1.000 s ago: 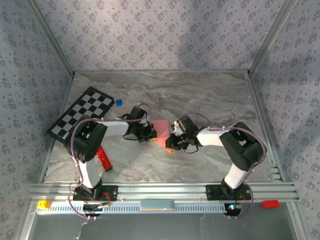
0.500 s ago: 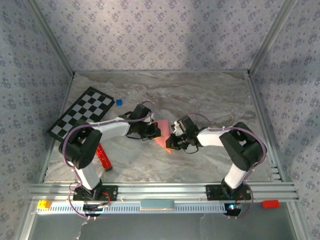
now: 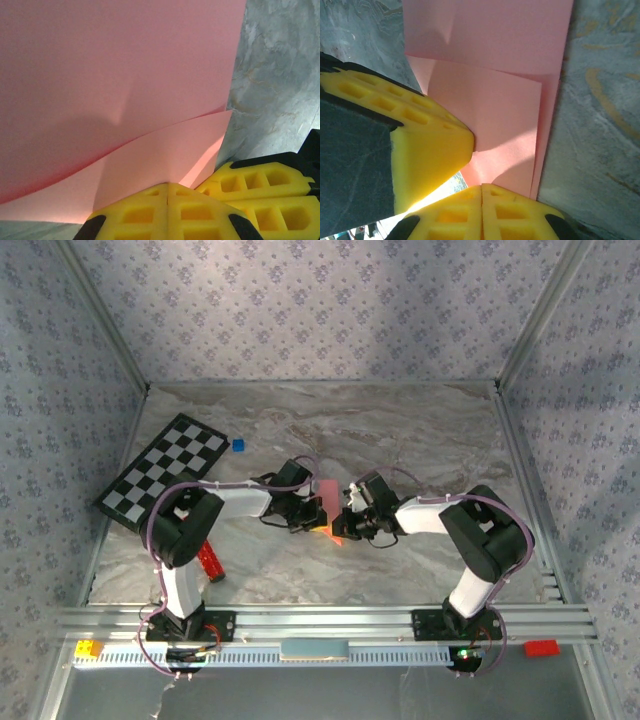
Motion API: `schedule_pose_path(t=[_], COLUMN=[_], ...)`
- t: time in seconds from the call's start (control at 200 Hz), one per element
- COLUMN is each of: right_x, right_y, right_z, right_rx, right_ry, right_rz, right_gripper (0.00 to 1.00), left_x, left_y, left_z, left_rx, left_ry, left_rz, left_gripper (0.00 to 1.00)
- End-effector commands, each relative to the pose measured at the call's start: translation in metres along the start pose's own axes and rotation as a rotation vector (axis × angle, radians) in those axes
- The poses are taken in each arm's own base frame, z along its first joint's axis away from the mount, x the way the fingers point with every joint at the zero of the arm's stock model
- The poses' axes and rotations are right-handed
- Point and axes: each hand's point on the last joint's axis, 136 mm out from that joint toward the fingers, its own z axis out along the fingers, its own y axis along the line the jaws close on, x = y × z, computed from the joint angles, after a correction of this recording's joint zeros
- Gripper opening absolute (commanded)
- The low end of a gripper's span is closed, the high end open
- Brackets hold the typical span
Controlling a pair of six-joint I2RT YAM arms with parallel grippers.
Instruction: Fold a paper plane with a square sheet of paper (pick it up from the middle)
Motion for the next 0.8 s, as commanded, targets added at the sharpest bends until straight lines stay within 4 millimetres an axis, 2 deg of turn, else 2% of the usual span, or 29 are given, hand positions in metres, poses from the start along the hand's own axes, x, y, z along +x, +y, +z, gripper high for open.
schedule_pose_path(t=[0.0, 0.145, 0.255, 0.305, 0.45, 0.575, 0.72, 0.795], right_x=[0.010, 0.006, -0.005, -0.006, -0.004, 0.008, 0.020, 0.025], right_y=[-0.022, -0.013, 0.019, 0.026, 0.016, 0.003, -0.017, -0.018], right_z=[-0.003, -0.008, -0.012, -0.012, -0.003, 0.006, 0.006, 0.003], right_rx=[0.083, 0.058, -0.057, -0.064, -0.022, 0.008, 0.056, 0.055], right_ry=[0.003, -0.012, -0.047, -0.046, -0.030, 0.002, 0.015, 0.021], right_rz=[0.049, 0.031, -0.016, -0.036, -0.012, 0.013, 0.050, 0.051], right_gripper=[0.08, 0.08, 0.08, 0.08, 0.08, 0.08, 0.08, 0.08], left_x=[0.012, 0.013, 0.013, 0.012, 0.011, 0.010, 0.008, 0.006], left_y=[0.043, 0.044, 0.037, 0.035, 0.033, 0.034, 0.034, 0.035], left_z=[0.012, 0.011, 0.012, 0.011, 0.010, 0.009, 0.006, 0.005], left_rx=[-0.125, -0.114, -0.085, -0.080, -0.075, -0.075, -0.072, -0.071], left_ry=[0.023, 0.025, 0.032, 0.030, 0.030, 0.026, 0.017, 0.013], left_rz=[-0.051, -0.061, -0.064, -0.064, -0.062, -0.066, -0.067, -0.073], left_gripper=[0.00, 0.00, 0.00, 0.00, 0.00, 0.00, 0.00, 0.00])
